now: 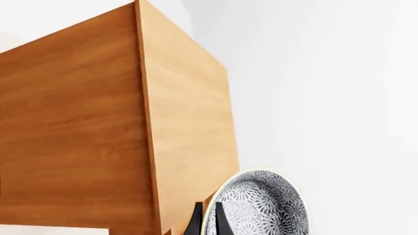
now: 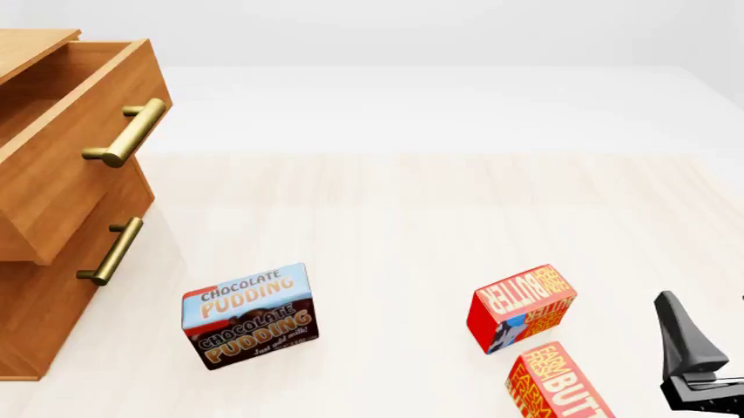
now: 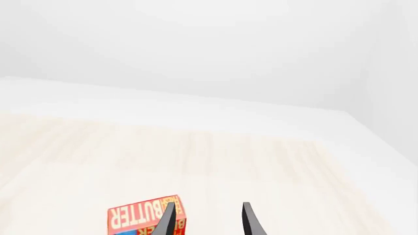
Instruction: Put the bowl in the top drawer of the cabinet.
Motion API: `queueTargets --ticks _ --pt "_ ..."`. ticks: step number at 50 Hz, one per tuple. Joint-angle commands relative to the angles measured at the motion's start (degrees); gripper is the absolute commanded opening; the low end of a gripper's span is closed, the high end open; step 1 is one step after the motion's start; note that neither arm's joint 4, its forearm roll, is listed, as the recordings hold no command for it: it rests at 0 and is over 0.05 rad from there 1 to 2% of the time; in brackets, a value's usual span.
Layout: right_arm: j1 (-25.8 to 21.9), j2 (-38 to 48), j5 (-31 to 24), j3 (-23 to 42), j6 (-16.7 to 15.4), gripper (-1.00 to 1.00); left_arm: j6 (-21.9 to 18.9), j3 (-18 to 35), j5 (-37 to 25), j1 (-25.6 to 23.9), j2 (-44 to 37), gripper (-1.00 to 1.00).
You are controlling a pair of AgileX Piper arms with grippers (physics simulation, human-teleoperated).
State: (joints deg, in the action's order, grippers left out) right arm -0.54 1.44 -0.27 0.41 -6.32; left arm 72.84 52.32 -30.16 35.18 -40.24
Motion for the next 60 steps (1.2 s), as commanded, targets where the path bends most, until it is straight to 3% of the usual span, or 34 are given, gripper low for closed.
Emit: queueTargets --ticks 1,42,53,60 --pt "0.02 -0.11 -0.07 -0.04 -0.02 1.0 0.12 -0.79 2.67 2.21 -1.37 -1.0" --pt "0.31 -1.28 -0.88 -0.4 0.08 1.0 -2.98 0.79 12.4 4.4 -11.1 -1.0" --pt "0.36 0.09 0.14 -0.12 0.14 1.0 -9.43 2.24 11.83 3.13 -12.71 -1.0" --pt "0.41 -0.86 -0.62 -0.36 0.33 1.0 -11.37 4.23 10.37 2.29 -13.25 -1.0"
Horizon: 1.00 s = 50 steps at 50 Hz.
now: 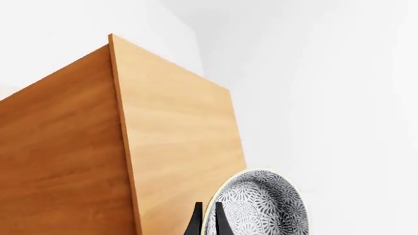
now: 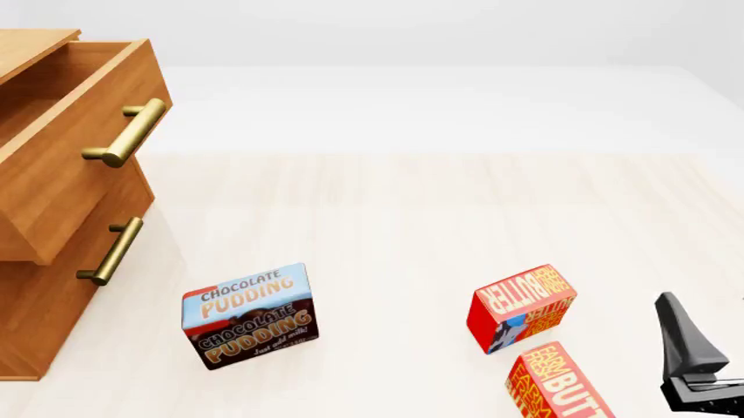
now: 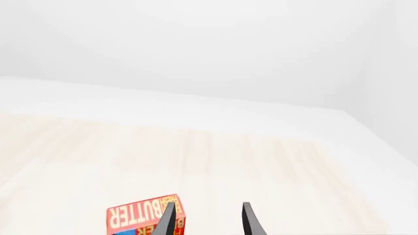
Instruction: Put the bowl in the top drawer of the cabinet.
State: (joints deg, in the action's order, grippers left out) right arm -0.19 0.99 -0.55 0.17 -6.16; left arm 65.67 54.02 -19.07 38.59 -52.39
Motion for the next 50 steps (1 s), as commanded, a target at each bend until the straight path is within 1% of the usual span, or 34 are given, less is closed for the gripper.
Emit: queueTargets --ticks 1,6,8,14,22,29,30,31,33,34,37,50 --pt "0.11 -0.42 -0.36 -0.12 0.17 1.0 -4.54 2.83 -0.94 -1.15 -1.18 -1.0" --pt "0.19 -0.2 -0.14 -0.15 0.4 1.0 -5.49 4.54 -2.04 -2.0 -1.67 -1.0" --pt "0.19 1.24 1.04 0.1 0.42 1.0 -6.2 4.55 -1.91 -1.76 -1.95 -1.0" --pt "0.21 1.83 1.48 0.08 0.52 1.0 -7.16 3.78 -2.49 -1.77 -2.4 -1.0" --pt "0.22 2.09 1.56 0.08 0.42 1.0 -6.77 1.4 -1.36 -2.47 -3.59 -1.0" --pt "0.2 2.3 1.71 0.05 0.43 1.0 -6.62 1.18 -0.91 -2.95 -4.32 -1.0" --pt "0.2 0.21 -0.14 -0.16 0.5 1.0 -6.26 1.16 -0.92 -2.87 -4.45 -1.0" --pt "0.2 0.0 -0.35 -0.16 0.5 1.0 -6.26 1.16 -0.92 -2.87 -4.45 -1.0" --pt "0.17 1.71 1.19 0.04 0.46 1.0 -6.29 0.91 -0.73 -3.07 -4.53 -1.0" --pt "0.16 0.42 0.11 -0.15 0.4 1.0 -6.18 0.81 -0.61 -3.1 -4.63 -1.0" --pt "0.19 1.92 1.38 0.08 0.38 1.0 -5.95 0.35 -0.31 -3.46 -4.55 -1.0" --pt "0.13 1.84 1.31 0.03 0.19 1.0 -5.56 -0.27 1.53 -2.93 -5.43 -1.0"
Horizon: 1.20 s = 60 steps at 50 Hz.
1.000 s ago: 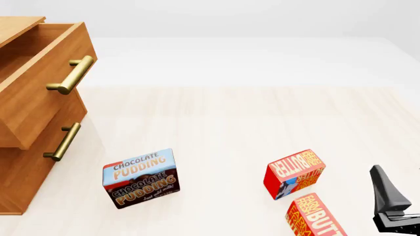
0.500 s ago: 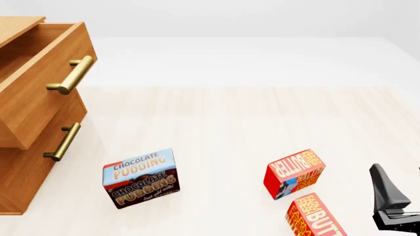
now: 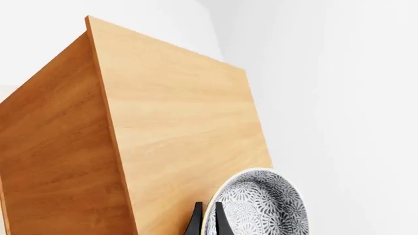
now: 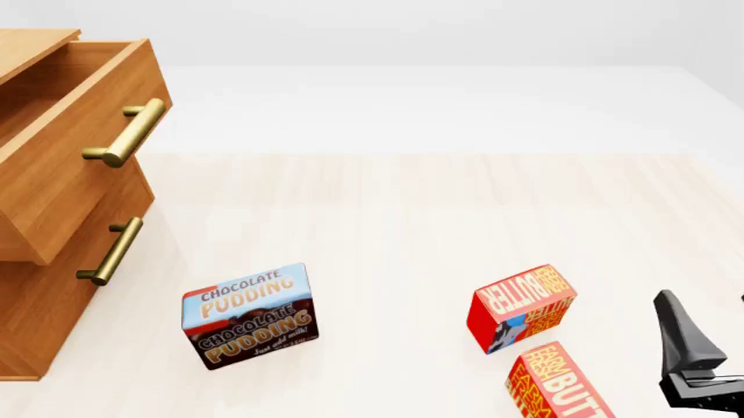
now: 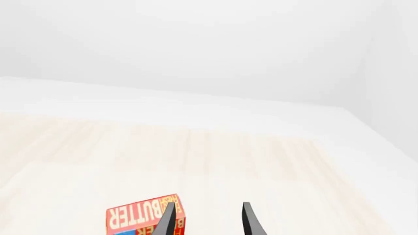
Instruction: Put the bowl in the top drawer of the cabinet.
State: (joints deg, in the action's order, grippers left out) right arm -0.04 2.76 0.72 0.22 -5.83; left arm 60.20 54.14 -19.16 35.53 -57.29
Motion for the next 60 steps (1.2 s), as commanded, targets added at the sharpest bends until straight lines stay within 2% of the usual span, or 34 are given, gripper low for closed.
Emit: queueTargets --ticks 1,2,3,34,60 --pt "0.05 0.18 0.14 0.01 -0.14 1.0 -0.01 -0.47 1.65 -0.1 -0.55 -1.0" --pt "-0.01 0.19 0.14 0.01 -0.15 1.0 0.05 -0.54 1.92 -0.25 -0.57 -1.0" --pt "-0.04 0.19 0.17 0.0 -0.14 1.0 0.26 -0.63 1.94 -0.22 -0.87 1.0" --pt "0.04 -1.11 -0.69 -0.17 -0.28 1.0 1.37 -0.44 2.25 -1.51 0.57 1.0" --pt "-0.07 -2.1 -1.66 -0.17 -0.88 1.0 4.47 -3.16 -1.76 -3.21 9.05 1.0"
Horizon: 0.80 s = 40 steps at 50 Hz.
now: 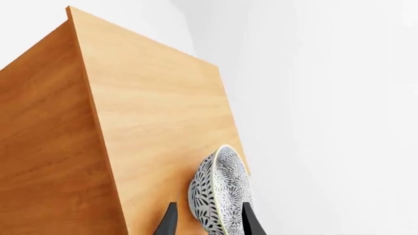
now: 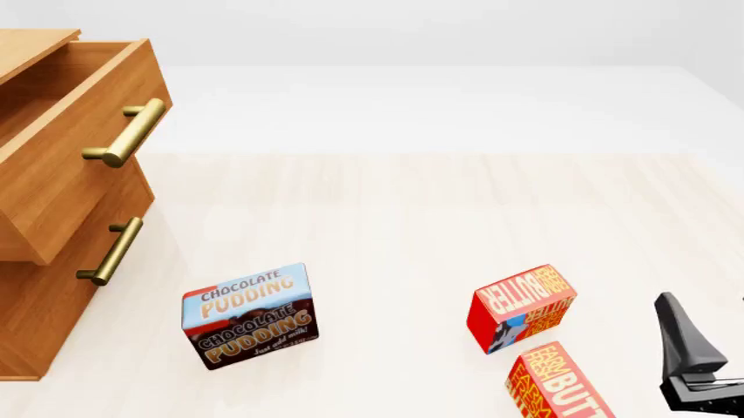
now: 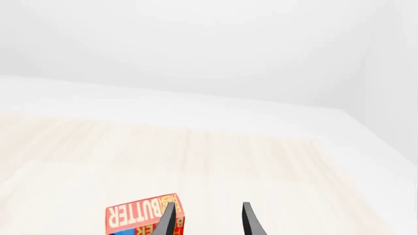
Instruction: Put the bowl in the top drawer of the cabinet.
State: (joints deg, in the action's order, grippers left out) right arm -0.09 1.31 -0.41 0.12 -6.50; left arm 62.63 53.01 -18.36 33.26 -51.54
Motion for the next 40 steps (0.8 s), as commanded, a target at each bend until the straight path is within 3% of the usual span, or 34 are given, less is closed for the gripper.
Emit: queueTargets --ticks 1,18,40 --pt "0.03 -0.22 -0.05 -0.07 -0.22 1.0 2.39 -1.87 -2.92 -1.35 3.85 1.0" --pt "-0.1 0.11 0.2 0.18 -0.5 1.0 6.0 -3.6 -7.29 -5.11 11.31 1.0" --pt "-0.27 -0.8 -0.39 0.28 -0.65 1.0 7.29 -7.1 -8.91 -11.26 16.63 1.0"
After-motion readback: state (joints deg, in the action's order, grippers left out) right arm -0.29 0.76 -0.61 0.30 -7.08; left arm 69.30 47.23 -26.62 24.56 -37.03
